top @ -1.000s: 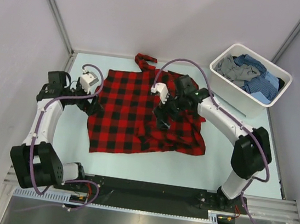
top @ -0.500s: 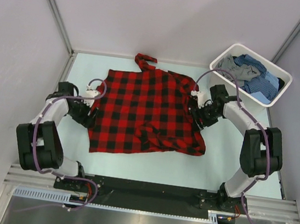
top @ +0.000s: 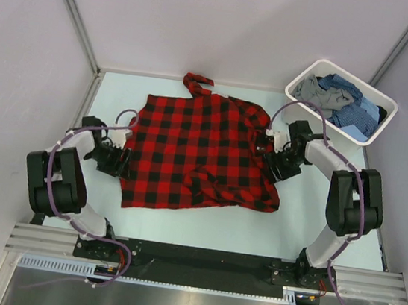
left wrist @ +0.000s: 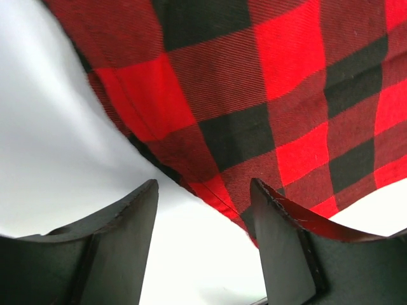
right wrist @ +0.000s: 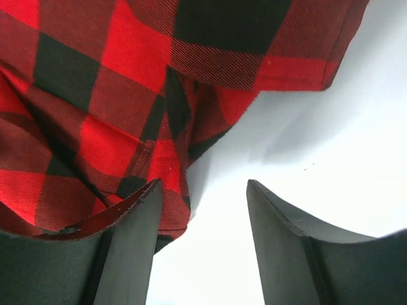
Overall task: Fold and stack the long sleeve shirts
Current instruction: Flatten the shirt out
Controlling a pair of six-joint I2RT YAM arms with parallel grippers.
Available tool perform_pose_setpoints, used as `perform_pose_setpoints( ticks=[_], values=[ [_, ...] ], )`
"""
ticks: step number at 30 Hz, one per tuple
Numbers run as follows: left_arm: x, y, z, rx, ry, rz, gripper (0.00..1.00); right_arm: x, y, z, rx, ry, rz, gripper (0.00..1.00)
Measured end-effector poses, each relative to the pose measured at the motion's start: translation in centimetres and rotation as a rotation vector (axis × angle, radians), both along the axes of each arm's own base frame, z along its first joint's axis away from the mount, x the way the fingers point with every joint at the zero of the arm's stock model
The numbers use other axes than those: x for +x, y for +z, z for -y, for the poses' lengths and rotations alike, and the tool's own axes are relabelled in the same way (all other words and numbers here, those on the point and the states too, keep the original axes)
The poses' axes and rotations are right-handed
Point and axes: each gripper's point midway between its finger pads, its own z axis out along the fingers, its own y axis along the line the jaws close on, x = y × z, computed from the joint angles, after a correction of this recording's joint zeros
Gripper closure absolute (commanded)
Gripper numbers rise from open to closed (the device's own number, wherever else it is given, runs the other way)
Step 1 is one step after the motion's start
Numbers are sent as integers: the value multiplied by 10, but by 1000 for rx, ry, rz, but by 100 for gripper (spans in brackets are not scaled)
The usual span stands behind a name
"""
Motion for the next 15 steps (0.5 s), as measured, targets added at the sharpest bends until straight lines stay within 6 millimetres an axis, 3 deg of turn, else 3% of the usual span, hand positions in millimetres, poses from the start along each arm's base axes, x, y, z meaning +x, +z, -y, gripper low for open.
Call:
perform_pose_setpoints(
  ticks=[6,10,14,15],
  values=[
    [9,-1,-5,-6,44,-18,42,-7,-10,6,8,-24,-62,52],
    [15,-3,-4,-20,53,-21,58,-13,-12,4,31,-24,-96,59],
    [19,-6,-1,-48,60,-27,82,-18,-12,0,56,-12,-119,78],
    [19,-6,0,-55,60,-29,85,-19,-12,-1,60,-9,-123,90]
  ],
)
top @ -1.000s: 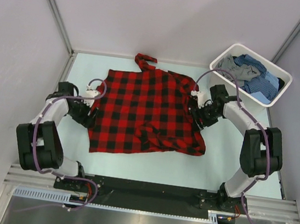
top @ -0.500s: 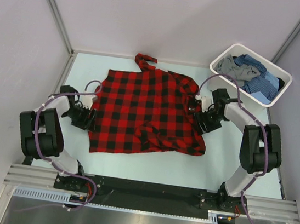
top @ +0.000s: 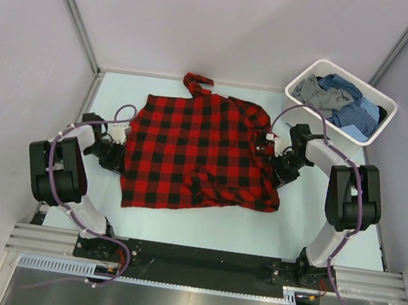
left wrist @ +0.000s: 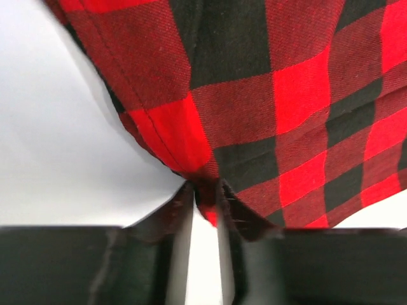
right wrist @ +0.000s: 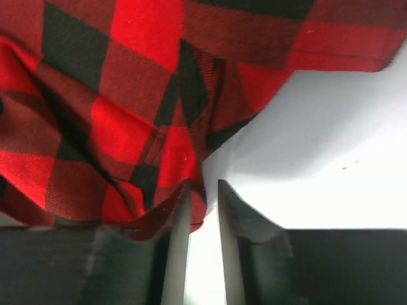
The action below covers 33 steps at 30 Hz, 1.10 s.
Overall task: Fold and stack the long sleeve shirts
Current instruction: Flatten the shirt out
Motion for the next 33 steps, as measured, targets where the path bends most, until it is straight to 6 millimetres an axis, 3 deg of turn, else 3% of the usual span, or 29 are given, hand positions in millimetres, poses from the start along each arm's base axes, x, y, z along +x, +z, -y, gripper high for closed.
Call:
perform_pose_setpoints(
  ticks=[2,4,8,12,16,17,18,19,20,22,24,28,30,33],
  values=[
    [-1,-1,2,-11,-3,-7,95,-3,0,-2,10,16,-9,100],
    [-4,-1,2,-15,-8,-18,100,-7,1,-4,15,32,-18,100],
    [-16,-1,-2,14,-24,-69,100,-19,-2,-14,22,86,-44,100],
    [-32,0,-12,76,-66,-126,100,-45,-6,-21,23,149,-104,100],
    [-48,7,-24,152,-122,-160,99,-68,6,-22,31,198,-137,100],
    [-49,9,-27,167,-132,-158,94,-71,11,-22,36,213,-132,78],
    [-50,12,-29,183,-142,-153,88,-73,16,-22,36,227,-129,65],
    [-51,14,-32,198,-152,-149,72,-76,20,-22,37,239,-132,52],
    [-52,15,-33,204,-161,-146,68,-79,23,-22,38,252,-138,42],
    [-52,17,-34,209,-173,-145,57,-81,31,-22,47,268,-151,35],
    [-52,18,-31,195,-184,-139,53,-74,41,-21,65,254,-131,32],
    [-40,35,-21,146,-188,-58,47,-34,72,-30,73,215,35,32],
    [-29,49,-16,125,-187,13,46,-10,92,-47,63,236,152,33],
    [-12,67,-12,105,-187,104,46,11,103,-75,64,285,248,34]
  ],
)
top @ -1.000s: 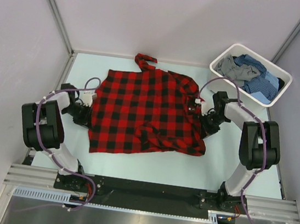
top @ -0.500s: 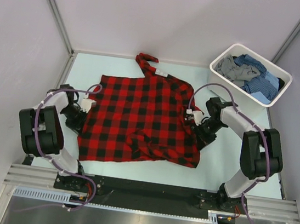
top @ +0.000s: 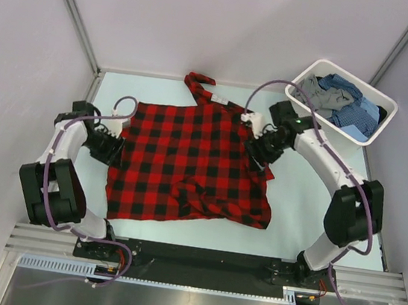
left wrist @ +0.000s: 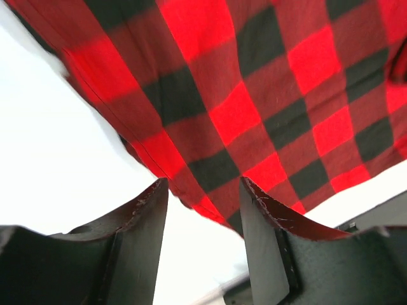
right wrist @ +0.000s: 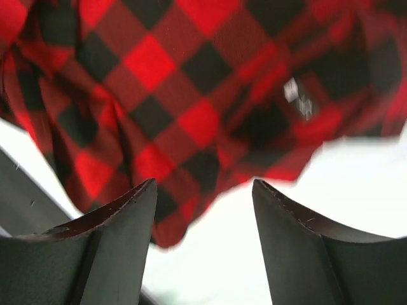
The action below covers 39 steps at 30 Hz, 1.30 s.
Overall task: Fold and stack the long sleeve shirts
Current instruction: Flatten the shirt out
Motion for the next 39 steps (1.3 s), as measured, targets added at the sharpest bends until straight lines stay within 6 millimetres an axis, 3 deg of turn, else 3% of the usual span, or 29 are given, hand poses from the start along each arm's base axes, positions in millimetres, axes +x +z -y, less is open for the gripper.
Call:
perform_pose_setpoints(
  ticks=[3,6,9,10,13,14,17,18,19,20,23,27,31,33,39],
  values=[
    [15,12,1,-16,1,61,46,14,-11,-27,-14,42,23,34],
    [25,19,3,-29,8,97,46,20,-40,-37,-63,58,-8,39],
    [31,24,3,-37,16,119,46,22,-74,-34,-139,47,-60,60],
    [33,25,3,-36,18,128,47,23,-83,-31,-164,39,-73,78],
    [38,27,2,-35,24,142,52,25,-91,-20,-196,12,-88,98],
    [39,27,2,-33,24,149,54,26,-90,-15,-196,-4,-89,100],
    [41,27,1,-33,31,152,60,29,-80,5,-181,-64,-78,98],
    [42,26,1,-33,31,151,60,28,-74,15,-174,-90,-71,91],
    [43,24,0,-34,34,148,61,25,-68,27,-168,-114,-63,72],
    [45,21,0,-36,36,143,61,21,-61,41,-160,-141,-56,65],
    [48,13,-1,-41,39,122,61,13,-47,71,-150,-203,-48,59],
    [58,9,-4,-44,40,110,59,1,-51,104,-155,-278,-117,53],
    [76,19,-7,-45,36,149,52,2,-49,120,-156,-315,-146,41],
    [88,26,-6,-47,24,179,49,17,-38,115,-130,-311,-127,41],
    [143,43,3,-75,-46,262,45,122,10,62,24,-243,92,40]
  ],
)
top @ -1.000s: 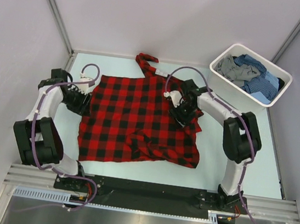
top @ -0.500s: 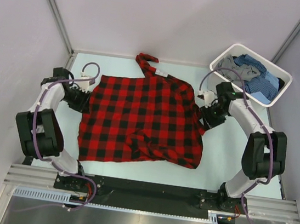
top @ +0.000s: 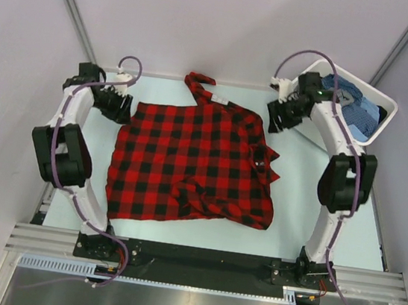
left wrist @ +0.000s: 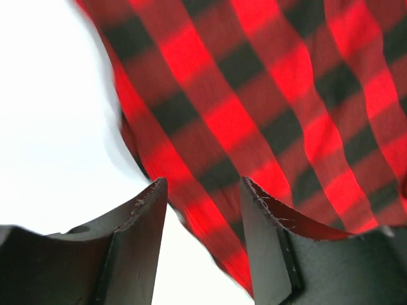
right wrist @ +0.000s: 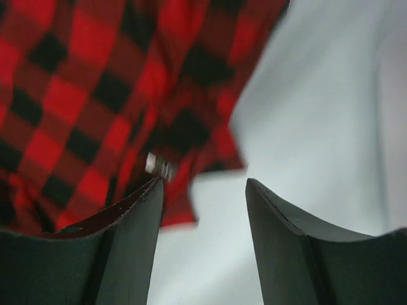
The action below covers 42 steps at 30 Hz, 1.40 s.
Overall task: Fold and stack the long sleeve shirts
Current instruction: Flatten the shirt out
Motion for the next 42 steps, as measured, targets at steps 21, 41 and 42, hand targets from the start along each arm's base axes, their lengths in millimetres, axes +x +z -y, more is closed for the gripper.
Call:
perform_pose_setpoints(
  ticks=[21,41,42],
  values=[
    [160,-56,40,18,-130,137,44,3,-57,-60,-57,106,-156,41],
    [63,-13,39,51,-27,156,25,-51,-90,-89,-219,75,-152,51],
    [60,-15,37,61,-22,153,25,-49,-91,-88,-230,70,-145,52]
  ],
)
